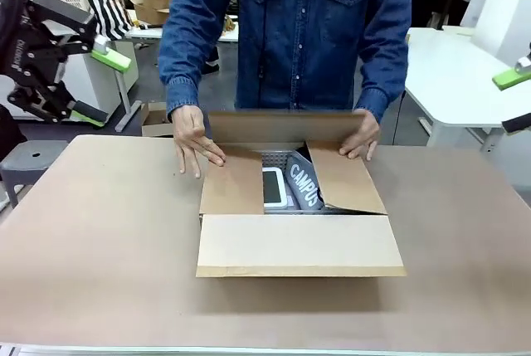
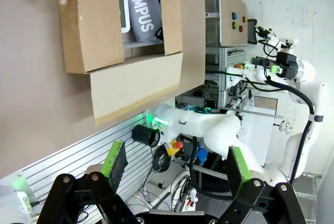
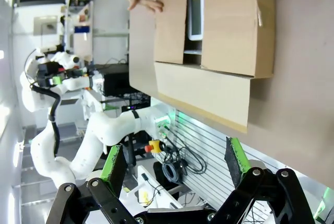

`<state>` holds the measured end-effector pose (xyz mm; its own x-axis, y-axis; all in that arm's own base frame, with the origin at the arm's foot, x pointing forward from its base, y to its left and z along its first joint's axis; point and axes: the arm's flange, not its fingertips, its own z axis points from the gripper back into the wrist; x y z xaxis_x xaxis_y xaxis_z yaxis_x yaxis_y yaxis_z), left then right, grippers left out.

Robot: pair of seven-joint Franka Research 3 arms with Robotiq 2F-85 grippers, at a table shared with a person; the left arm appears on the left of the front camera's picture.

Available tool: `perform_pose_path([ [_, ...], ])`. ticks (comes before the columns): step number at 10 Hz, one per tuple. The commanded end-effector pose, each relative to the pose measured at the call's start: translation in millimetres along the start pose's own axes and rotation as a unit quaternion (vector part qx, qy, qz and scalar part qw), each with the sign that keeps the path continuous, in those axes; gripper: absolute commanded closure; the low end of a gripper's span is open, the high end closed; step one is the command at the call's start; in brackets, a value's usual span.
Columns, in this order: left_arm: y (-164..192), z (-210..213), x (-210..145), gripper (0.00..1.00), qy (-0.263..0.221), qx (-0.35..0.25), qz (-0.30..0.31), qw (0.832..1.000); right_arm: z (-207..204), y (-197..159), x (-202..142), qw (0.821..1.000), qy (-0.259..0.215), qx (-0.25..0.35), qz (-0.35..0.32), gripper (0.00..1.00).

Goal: Pack the gift set into the box.
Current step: Press and hold the closed box until the human finishes sealing it.

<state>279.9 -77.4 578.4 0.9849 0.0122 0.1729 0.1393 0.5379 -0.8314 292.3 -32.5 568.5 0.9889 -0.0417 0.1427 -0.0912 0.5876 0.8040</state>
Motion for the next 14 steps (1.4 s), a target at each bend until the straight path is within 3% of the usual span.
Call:
perform_pose_path([
  [1, -2.5, -1.6, 0.5, 0.0, -0.001, -0.014, -0.003, 1.0, -1.2, 0.5, 1.9, 1.0, 0.0, 0.013, 0.014, 0.0],
  [14, -2.5, -1.6, 0.5, 0.0, -0.001, -0.014, -0.003, 1.0, -1.2, 0.5, 1.9, 1.0, 0.0, 0.013, 0.014, 0.0],
])
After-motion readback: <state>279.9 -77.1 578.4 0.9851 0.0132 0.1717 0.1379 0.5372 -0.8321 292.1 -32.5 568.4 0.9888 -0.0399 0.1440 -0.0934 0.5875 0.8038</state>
